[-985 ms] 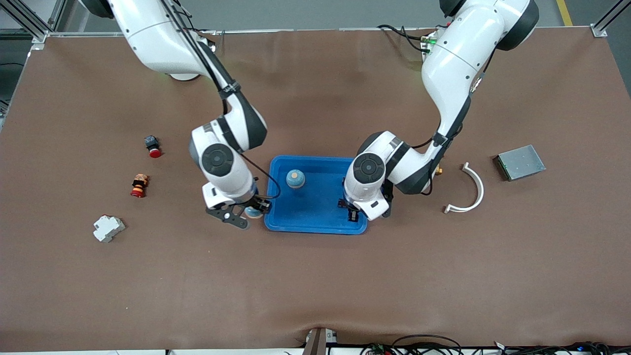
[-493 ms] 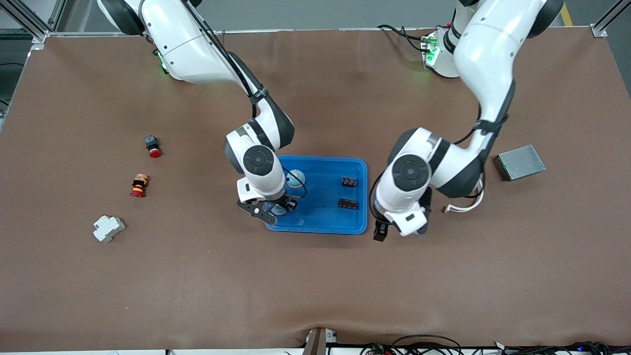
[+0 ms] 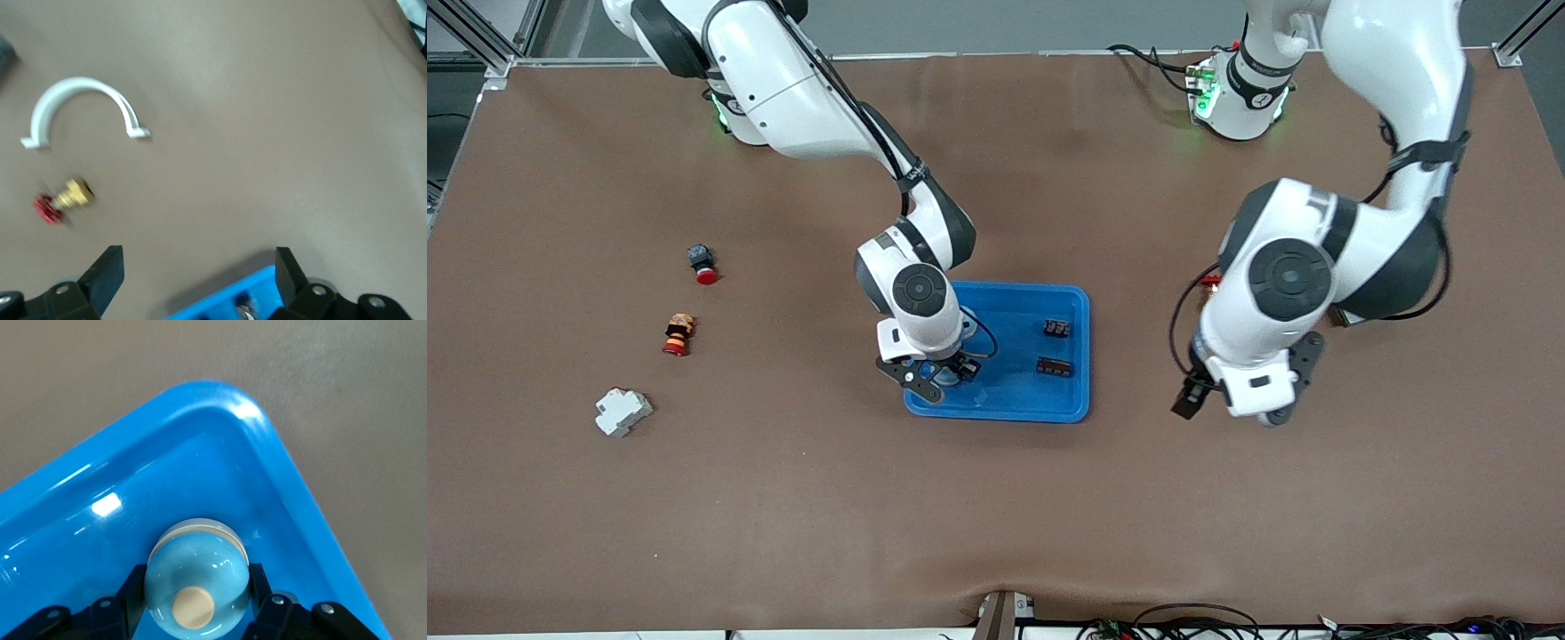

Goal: Place electrolytic capacitor and blue bell in tray
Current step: 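Open the right gripper on the bell in the tray and withdraw it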

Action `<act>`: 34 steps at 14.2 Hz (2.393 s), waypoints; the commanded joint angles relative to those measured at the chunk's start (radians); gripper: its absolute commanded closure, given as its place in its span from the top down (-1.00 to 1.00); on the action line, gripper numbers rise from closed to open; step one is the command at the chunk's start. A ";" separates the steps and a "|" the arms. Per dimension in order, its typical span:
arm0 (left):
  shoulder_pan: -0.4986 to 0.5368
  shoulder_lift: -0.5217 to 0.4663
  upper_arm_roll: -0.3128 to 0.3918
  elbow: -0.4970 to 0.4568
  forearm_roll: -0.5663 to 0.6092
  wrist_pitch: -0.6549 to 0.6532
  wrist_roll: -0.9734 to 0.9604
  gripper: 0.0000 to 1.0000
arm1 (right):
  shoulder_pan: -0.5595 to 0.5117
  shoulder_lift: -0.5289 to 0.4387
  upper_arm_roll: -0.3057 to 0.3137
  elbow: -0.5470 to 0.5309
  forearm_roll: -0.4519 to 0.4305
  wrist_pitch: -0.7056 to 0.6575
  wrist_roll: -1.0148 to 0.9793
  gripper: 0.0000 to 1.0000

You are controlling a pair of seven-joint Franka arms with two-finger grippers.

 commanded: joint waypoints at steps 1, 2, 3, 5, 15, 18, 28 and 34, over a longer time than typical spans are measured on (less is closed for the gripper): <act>0.057 -0.059 -0.007 -0.037 -0.015 -0.055 0.146 1.00 | 0.020 0.022 -0.010 0.035 -0.019 -0.006 0.051 -1.00; 0.069 -0.068 -0.007 -0.037 -0.015 -0.064 0.190 1.00 | 0.020 0.024 -0.010 0.035 -0.019 -0.006 0.053 -1.00; 0.096 -0.083 -0.007 -0.037 -0.015 -0.076 0.241 1.00 | 0.023 0.025 -0.010 0.035 -0.019 -0.004 0.053 -1.00; 0.132 -0.103 -0.007 -0.037 -0.015 -0.102 0.344 1.00 | 0.025 0.028 -0.010 0.035 -0.019 -0.004 0.053 -1.00; 0.245 -0.186 -0.007 -0.058 -0.031 -0.136 0.623 1.00 | 0.023 0.037 -0.013 0.056 -0.022 0.002 0.041 1.00; 0.247 -0.197 -0.007 -0.058 -0.031 -0.139 0.649 1.00 | 0.019 0.034 -0.013 0.076 -0.024 -0.015 0.032 1.00; 0.250 -0.277 -0.007 -0.049 -0.027 -0.158 0.714 1.00 | -0.062 -0.013 -0.016 0.164 -0.019 -0.276 -0.240 1.00; 0.252 -0.338 -0.005 -0.050 -0.030 -0.208 0.829 1.00 | -0.136 -0.093 -0.028 0.155 -0.022 -0.348 -0.410 1.00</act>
